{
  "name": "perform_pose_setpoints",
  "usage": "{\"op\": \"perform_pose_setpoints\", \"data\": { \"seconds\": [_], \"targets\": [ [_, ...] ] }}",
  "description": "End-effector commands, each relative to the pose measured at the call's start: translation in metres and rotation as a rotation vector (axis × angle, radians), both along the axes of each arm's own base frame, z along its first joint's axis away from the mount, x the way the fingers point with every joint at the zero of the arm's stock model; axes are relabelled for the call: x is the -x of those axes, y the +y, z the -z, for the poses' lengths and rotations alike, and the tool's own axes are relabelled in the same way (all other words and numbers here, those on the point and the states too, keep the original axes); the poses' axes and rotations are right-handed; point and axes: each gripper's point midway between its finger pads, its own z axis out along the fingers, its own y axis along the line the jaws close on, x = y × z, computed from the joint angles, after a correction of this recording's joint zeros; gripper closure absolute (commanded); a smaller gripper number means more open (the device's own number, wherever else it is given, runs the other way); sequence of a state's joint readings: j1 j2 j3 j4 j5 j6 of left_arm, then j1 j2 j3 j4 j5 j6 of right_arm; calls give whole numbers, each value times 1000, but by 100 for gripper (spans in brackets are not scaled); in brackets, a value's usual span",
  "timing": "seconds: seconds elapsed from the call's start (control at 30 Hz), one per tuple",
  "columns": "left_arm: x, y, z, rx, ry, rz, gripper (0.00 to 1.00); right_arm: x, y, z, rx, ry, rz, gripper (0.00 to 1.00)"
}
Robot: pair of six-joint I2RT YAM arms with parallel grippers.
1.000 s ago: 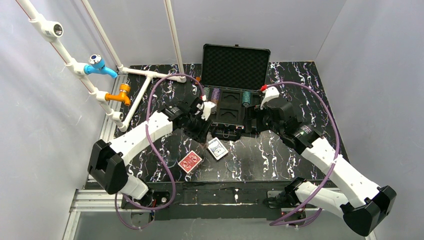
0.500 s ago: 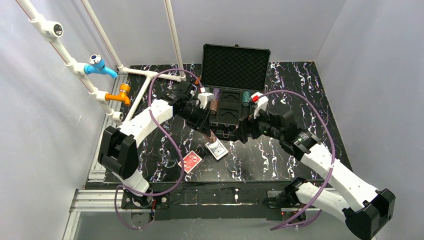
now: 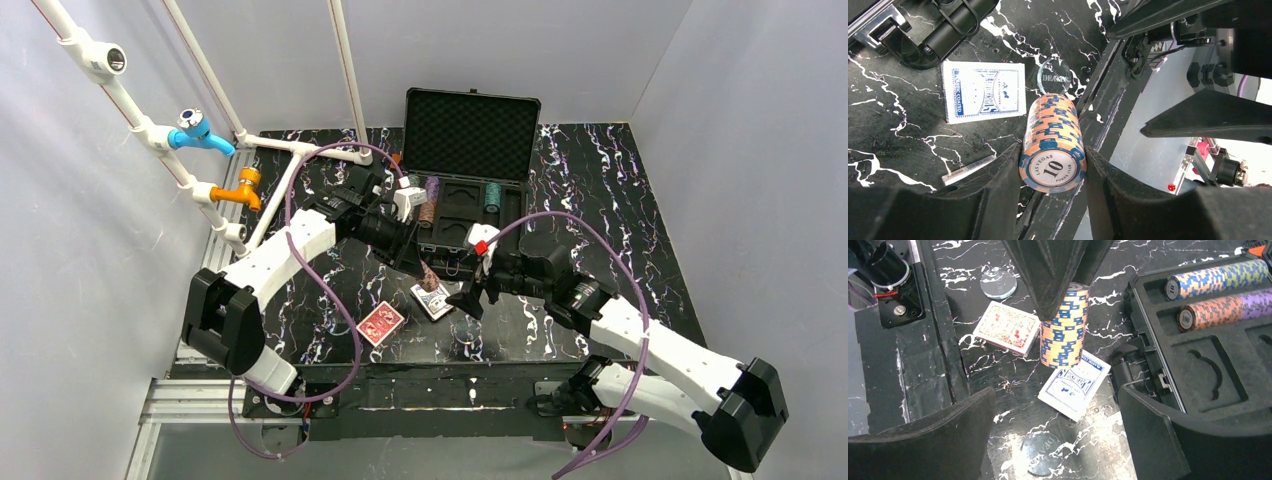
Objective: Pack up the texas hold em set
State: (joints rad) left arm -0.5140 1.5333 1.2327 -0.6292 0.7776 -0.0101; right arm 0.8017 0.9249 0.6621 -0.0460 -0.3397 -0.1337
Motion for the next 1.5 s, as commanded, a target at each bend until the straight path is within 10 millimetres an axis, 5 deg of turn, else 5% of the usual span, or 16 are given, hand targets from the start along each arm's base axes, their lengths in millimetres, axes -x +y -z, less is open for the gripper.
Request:
{"op": "perform_pose_setpoints", "data": {
  "seconds": [0.0,0.7,1.47],
  "targets": [
    [11,-5,-32,115,-53,47,100,-1,18,-15,-78,-128,-79,0],
    [16,-1,-39,134,-118,63,100,-14,55,-8,-66,-225,-59,0],
    [16,1,-41,132,-132,52,100,-23,74,3,-39,-251,-15,25]
  ]
}}
